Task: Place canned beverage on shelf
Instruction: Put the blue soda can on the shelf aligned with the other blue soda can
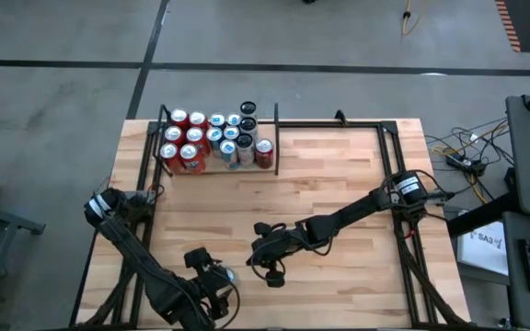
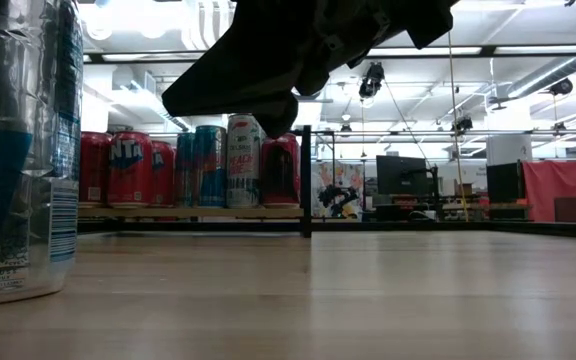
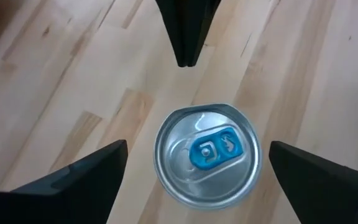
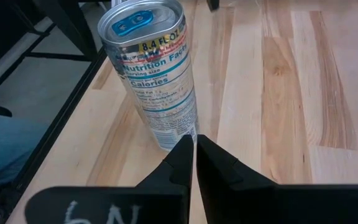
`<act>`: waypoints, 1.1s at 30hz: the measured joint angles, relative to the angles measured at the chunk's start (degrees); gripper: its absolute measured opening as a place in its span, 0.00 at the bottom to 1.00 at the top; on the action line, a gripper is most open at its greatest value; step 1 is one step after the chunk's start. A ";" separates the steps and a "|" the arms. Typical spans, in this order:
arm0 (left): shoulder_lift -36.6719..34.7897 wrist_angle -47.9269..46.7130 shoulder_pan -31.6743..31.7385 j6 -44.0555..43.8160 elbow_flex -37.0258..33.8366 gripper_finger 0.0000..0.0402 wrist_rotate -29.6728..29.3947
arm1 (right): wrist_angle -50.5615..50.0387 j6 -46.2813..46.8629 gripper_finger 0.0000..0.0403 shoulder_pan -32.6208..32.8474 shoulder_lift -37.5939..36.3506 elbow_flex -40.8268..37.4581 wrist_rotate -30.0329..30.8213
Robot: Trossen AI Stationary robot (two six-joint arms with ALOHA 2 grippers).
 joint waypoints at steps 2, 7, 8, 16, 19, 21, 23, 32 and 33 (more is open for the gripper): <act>0.00 1.32 0.07 -0.02 -1.23 0.93 -0.62 | 0.00 -0.02 0.02 0.00 0.00 0.00 0.00; 0.00 1.85 0.40 0.22 -3.22 0.86 -1.35 | 0.00 -0.09 0.02 -0.02 0.00 0.00 0.00; 0.00 1.76 0.44 0.81 -3.23 0.83 -1.33 | 0.00 -0.31 0.02 -0.02 0.00 0.00 0.00; -0.30 -0.91 0.87 5.75 -2.92 0.55 -1.42 | -1.51 -2.82 0.02 -0.16 -1.15 0.00 -0.02; -1.18 -2.05 1.04 8.28 -2.92 0.55 -1.34 | -4.37 -4.28 0.02 -0.42 -2.80 0.00 -0.03; -2.19 -3.14 1.38 10.13 -2.90 0.55 -1.83 | -6.82 -5.30 0.02 -0.59 -4.22 0.00 0.00; -3.67 -4.68 2.01 12.70 -2.90 0.55 -2.80 | -9.39 -6.67 0.02 -0.84 -5.91 0.01 -0.03; -13.98 -6.00 8.36 33.59 -2.88 0.55 -4.50 | -20.18 -13.62 0.02 -2.48 -13.78 0.02 -0.24; -15.13 -5.96 9.29 36.79 -2.88 0.55 -4.48 | -21.13 -14.28 0.02 -2.79 -14.74 0.00 -0.27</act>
